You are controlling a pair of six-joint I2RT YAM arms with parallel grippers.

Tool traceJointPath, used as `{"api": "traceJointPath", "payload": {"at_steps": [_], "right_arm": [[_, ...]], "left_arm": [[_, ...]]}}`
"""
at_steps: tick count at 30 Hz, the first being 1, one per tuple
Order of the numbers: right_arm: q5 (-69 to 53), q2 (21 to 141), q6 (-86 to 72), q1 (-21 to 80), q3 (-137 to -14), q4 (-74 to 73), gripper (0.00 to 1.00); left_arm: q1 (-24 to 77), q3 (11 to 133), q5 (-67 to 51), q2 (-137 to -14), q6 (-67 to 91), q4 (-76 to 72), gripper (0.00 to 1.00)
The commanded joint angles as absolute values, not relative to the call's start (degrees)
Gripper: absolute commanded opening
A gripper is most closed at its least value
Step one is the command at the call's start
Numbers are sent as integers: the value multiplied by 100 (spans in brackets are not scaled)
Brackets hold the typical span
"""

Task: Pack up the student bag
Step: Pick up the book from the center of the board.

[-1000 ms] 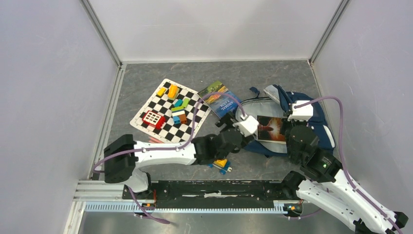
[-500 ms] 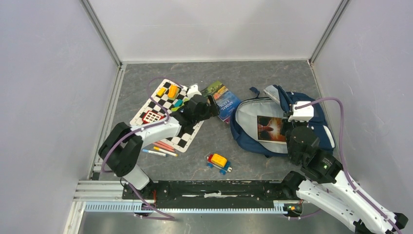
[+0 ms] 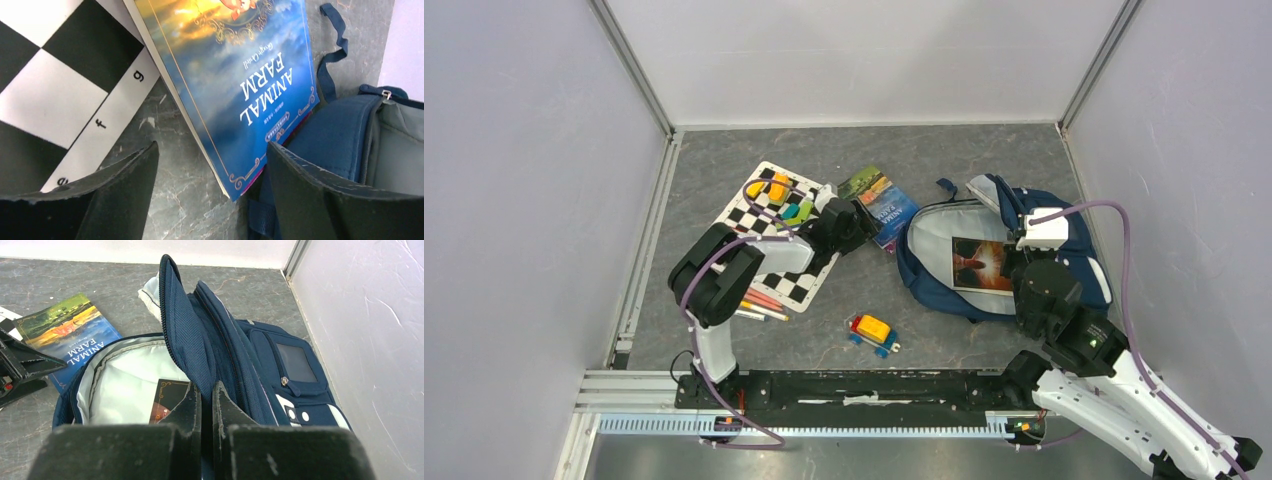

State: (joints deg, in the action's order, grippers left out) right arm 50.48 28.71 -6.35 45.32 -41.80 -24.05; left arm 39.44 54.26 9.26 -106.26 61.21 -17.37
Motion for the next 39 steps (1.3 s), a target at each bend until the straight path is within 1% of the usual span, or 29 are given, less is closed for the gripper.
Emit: {"api": "traceJointPath", "payload": {"at_steps": [1, 8, 12, 14, 21, 25, 32, 36, 39], "right_arm": [[5212, 2818, -516, 4554, -4333, -1740, 0], [5230, 2824, -478, 4554, -4280, -1688, 0], [5238, 2823, -460, 4553, -4285, -1689, 0], [5240, 2826, -456, 4553, -4281, -1688, 0], [5248, 2800, -451, 4552, -4271, -1685, 0], [5242, 2807, -462, 4560, -4263, -1680, 0], [5203, 2800, -479, 4557, -4298, -1688, 0], [5203, 2779, -499, 4548, -4302, -1694, 0], [5195, 2778, -520, 4552, -4306, -1696, 0]], "left_arm": [[3885, 5798, 967, -10831, 6402, -1943, 77], [3868, 5906, 963, -11089, 6514, -1942, 60], [3867, 5836, 1058, -11139, 6635, -2028, 54], [3867, 5836, 1055, -11153, 6628, -2038, 48], [3867, 5643, 1142, -10899, 6479, -2116, 16], [3867, 5398, 1247, -10522, 6336, -2118, 3], [3867, 4787, 1477, -9407, 5825, -2056, 2], [3897, 4546, 1194, -8758, 4942, -2017, 2], [3911, 4175, 1156, -8018, 4642, -2034, 2]]}}
